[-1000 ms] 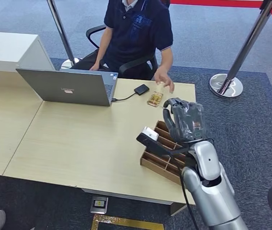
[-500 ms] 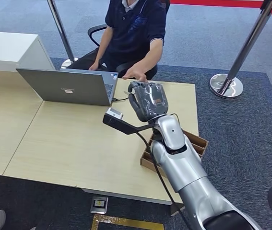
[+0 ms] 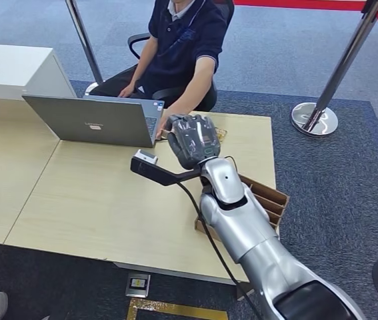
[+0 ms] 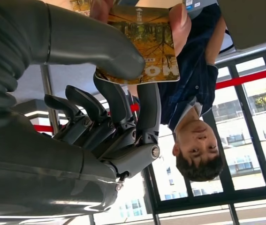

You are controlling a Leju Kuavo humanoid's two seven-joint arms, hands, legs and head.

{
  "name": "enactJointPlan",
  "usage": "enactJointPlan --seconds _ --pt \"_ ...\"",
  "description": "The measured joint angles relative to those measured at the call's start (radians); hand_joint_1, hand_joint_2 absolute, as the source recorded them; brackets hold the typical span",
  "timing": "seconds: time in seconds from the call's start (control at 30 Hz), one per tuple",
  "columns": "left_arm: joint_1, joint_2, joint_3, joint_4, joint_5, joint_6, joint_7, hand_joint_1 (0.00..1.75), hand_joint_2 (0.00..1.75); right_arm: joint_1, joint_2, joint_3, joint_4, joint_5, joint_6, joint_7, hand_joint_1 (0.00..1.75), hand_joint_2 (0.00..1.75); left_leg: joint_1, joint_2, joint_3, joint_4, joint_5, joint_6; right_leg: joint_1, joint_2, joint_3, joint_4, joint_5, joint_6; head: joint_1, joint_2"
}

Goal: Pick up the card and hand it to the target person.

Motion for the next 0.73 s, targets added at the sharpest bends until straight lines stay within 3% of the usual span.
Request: enactJointPlan --seconds 0.03,0.07,0.17,0.2,0.33,0.47,0.73 --pt "0.000 0.000 0.000 0.000 -0.001 0.000 0.000 0.00 0.00 -0.002 0.000 0.003 0.004 -0.002 -0.008 0.005 1.75 1.75 0.000 0.000 0.000 0.000 0.000 0.000 0.000 0.000 0.000 0.000 0.000 0.000 0.000 0.000" --pt "0.000 0.000 0.000 0.000 -0.002 0.000 0.000 0.00 0.00 -0.004 0.001 0.005 0.008 -0.003 -0.016 0.009 1.50 1.75 0.000 0.000 0.000 0.000 0.000 0.000 0.000 0.000 0.000 0.000 0.000 0.000 0.000 0.000" --pt "0.000 0.000 -0.001 0.000 -0.004 0.000 0.000 0.00 0.00 -0.010 0.002 0.006 0.019 -0.013 -0.049 0.021 0.19 1.75 0.000 0.000 0.000 0.000 0.000 0.000 0.000 0.000 0.000 0.000 0.000 0.000 0.000 0.000" --pt "0.000 0.000 -0.001 0.000 -0.003 0.000 0.000 0.00 0.00 -0.011 0.002 0.005 0.021 -0.020 -0.064 0.024 0.00 1.75 0.000 0.000 0.000 0.000 0.000 0.000 0.000 0.000 0.000 0.000 0.000 0.000 0.000 0.000" --pt "0.000 0.000 0.000 0.000 0.008 0.002 0.000 0.00 0.00 -0.005 0.001 -0.021 0.009 -0.073 -0.161 0.015 0.00 1.75 0.000 0.000 0.000 0.000 0.000 0.000 0.000 0.000 0.000 0.000 0.000 0.000 0.000 0.000" --pt "0.001 0.000 0.001 0.000 0.026 0.007 0.000 0.00 0.00 0.065 -0.007 -0.064 -0.094 -0.092 -0.228 -0.004 0.00 0.00 0.000 0.000 0.000 0.000 0.000 0.000 0.000 0.000 0.000 0.000 0.000 0.000 0.000 0.000" --pt "0.008 -0.003 0.002 0.002 0.046 0.018 0.007 0.00 0.00 0.472 -0.085 -0.150 -0.678 -0.062 -0.226 0.003 0.00 0.00 0.000 -0.002 -0.001 0.000 -0.002 0.001 0.000 0.000 -0.001 -0.003 -0.001 0.001 0.000 0.000"
